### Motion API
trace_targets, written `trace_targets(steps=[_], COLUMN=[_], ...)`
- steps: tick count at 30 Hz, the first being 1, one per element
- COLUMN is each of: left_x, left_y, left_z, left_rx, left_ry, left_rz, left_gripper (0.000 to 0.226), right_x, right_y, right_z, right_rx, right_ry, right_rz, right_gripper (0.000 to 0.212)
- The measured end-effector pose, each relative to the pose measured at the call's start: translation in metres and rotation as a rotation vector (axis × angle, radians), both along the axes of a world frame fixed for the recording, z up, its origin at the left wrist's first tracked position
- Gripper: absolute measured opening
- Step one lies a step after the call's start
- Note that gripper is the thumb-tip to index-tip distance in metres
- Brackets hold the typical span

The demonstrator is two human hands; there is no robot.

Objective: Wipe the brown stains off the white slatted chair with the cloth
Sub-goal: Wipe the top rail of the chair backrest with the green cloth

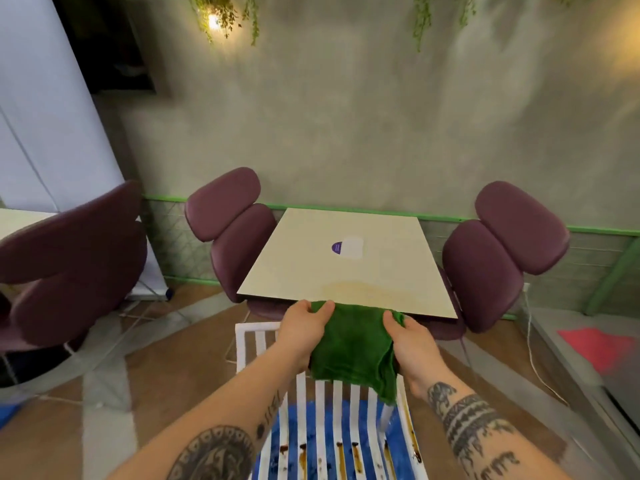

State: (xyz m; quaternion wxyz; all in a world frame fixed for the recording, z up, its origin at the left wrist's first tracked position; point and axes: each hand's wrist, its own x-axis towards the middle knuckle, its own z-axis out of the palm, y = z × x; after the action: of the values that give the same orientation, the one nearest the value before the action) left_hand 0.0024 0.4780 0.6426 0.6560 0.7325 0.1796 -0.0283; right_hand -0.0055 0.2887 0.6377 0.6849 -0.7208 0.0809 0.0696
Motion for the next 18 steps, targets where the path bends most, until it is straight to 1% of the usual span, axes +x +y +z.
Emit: trace_targets(steps=[2, 4, 6, 8, 11, 12, 13, 14, 16, 17, 18], left_x=[-0.007, -0.016, -0.026, -0.036, -0.038, -0.037, -0.035, -0.033, -0.029, -0.030, -0.033], left_y=[-0.006, -0.018, -0.025, -0.028, -0.024, -0.022, -0.019, -0.016, -0.007, -0.002, 0.003], left_z=[-0.017, -0.018, -0.014, -0.011, -0.013, -0.016, -0.017, -0.021, -0.037, -0.045, -0.053], left_rx=[-0.046, -0.177, -0.317, -0.401, -0.453, -0.458, -0.446, -0.405, -0.256, -0.206, -0.189], left_ry=[0.077, 0.149, 0.194, 0.213, 0.214, 0.212, 0.215, 0.214, 0.163, 0.126, 0.104], left_rz=[-0.016, -0.073, -0.113, -0.139, -0.162, -0.148, -0.130, -0.098, 0.014, 0.059, 0.073], left_gripper=[0.046, 0.047, 0.057, 0.067, 0.083, 0.085, 0.082, 0.072, 0.040, 0.029, 0.028], right_x=[-0.006, -0.012, -0.017, -0.018, -0.014, -0.013, -0.011, -0.010, -0.005, -0.001, 0.001], right_y=[0.019, 0.034, 0.046, 0.048, 0.044, 0.041, 0.039, 0.036, 0.033, 0.035, 0.037], right_z=[-0.013, -0.023, -0.028, -0.032, -0.039, -0.040, -0.040, -0.041, -0.044, -0.047, -0.050], right_rx=[-0.086, -0.002, 0.124, 0.166, 0.037, 0.007, 0.012, 0.039, 0.126, 0.182, 0.229], right_ry=[0.020, 0.083, 0.142, 0.154, 0.058, 0.034, 0.028, 0.044, 0.110, 0.148, 0.190], right_rz=[-0.013, 0.008, 0.071, 0.101, 0.117, 0.110, 0.083, 0.053, 0.035, 0.041, 0.055], right_gripper=[0.032, 0.039, 0.036, 0.037, 0.036, 0.033, 0.028, 0.024, 0.020, 0.019, 0.018])
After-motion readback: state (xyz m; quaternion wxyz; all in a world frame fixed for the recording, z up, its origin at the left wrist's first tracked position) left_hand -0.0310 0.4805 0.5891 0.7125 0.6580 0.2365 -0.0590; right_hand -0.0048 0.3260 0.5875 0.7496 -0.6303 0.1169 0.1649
